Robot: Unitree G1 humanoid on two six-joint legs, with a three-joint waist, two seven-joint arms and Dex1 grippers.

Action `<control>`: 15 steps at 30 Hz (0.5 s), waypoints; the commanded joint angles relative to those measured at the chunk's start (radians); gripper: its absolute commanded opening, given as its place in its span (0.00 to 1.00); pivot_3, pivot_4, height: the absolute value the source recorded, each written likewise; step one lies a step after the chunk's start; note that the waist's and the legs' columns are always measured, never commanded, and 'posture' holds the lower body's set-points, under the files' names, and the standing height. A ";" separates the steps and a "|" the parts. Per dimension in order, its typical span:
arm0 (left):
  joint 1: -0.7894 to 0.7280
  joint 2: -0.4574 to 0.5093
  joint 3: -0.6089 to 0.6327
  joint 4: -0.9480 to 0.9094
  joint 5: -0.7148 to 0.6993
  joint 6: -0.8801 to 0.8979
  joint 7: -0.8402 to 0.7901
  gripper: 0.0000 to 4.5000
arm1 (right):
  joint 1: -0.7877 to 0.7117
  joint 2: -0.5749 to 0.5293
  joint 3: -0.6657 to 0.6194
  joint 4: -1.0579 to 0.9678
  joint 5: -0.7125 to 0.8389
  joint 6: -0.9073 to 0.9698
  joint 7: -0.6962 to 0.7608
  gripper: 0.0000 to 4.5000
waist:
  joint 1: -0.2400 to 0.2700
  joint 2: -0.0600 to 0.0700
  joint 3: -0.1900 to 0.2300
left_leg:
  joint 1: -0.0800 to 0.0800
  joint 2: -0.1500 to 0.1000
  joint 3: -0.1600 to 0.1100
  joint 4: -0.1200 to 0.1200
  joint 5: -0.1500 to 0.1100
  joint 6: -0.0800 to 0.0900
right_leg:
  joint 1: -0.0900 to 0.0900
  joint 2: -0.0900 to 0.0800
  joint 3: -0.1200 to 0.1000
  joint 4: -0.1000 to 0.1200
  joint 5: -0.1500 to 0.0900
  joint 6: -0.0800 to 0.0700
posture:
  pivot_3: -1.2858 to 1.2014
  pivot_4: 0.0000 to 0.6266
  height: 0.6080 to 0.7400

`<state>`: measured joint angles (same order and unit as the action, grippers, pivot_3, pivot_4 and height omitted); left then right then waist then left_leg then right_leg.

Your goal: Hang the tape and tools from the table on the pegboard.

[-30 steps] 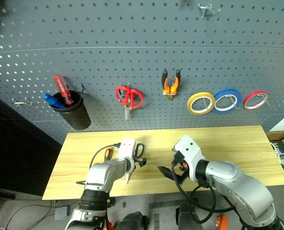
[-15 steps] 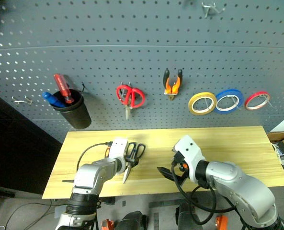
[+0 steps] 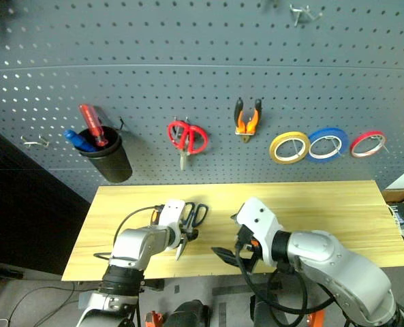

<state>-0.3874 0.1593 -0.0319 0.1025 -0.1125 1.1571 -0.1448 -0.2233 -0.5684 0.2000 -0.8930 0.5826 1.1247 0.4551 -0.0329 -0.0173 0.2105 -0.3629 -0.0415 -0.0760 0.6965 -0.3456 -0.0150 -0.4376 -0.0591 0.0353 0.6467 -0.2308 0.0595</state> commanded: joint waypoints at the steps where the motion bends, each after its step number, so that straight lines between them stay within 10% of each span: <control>1: 0.012 0.001 -0.003 0.041 -0.005 -0.015 -0.016 0.67 | 0.010 -0.009 0.000 -0.039 0.017 -0.020 0.007 1.00 | 0.001 0.000 0.000 | 0.000 0.000 0.000 0.000 0.000 0.000 | 0.000 0.000 0.000 0.000 0.000 0.000 | 0.47 0.36 1.00; 8: 0.013 0.014 0.015 0.063 -0.014 -0.061 -0.039 0.21 | 0.027 -0.038 -0.010 -0.021 0.001 -0.041 0.010 1.00 | 0.001 0.000 0.000 | 0.000 0.000 0.000 0.000 0.000 0.000 | 0.000 -0.003 -0.001 0.000 0.000 0.000 | 0.47 0.35 1.00; 15: 0.041 0.100 -0.033 0.019 -0.001 -0.199 -0.149 0.19 | 0.052 -0.057 -0.015 -0.030 -0.022 -0.074 -0.007 1.00 | 0.000 0.000 0.000 | 0.000 0.000 0.000 0.000 0.000 0.000 | 0.000 -0.003 -0.001 -0.001 0.000 0.000 | 0.47 0.34 1.00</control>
<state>-0.3738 0.2221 -0.0369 0.1499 -0.1238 1.0375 -0.2497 -0.1766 -0.6225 0.2013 -0.8930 0.5701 1.0816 0.4545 -0.0332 -0.0171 0.2102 -0.3632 -0.0419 -0.0760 0.6965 -0.3456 -0.0151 -0.4377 -0.0619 0.0347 0.6460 -0.2308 0.0596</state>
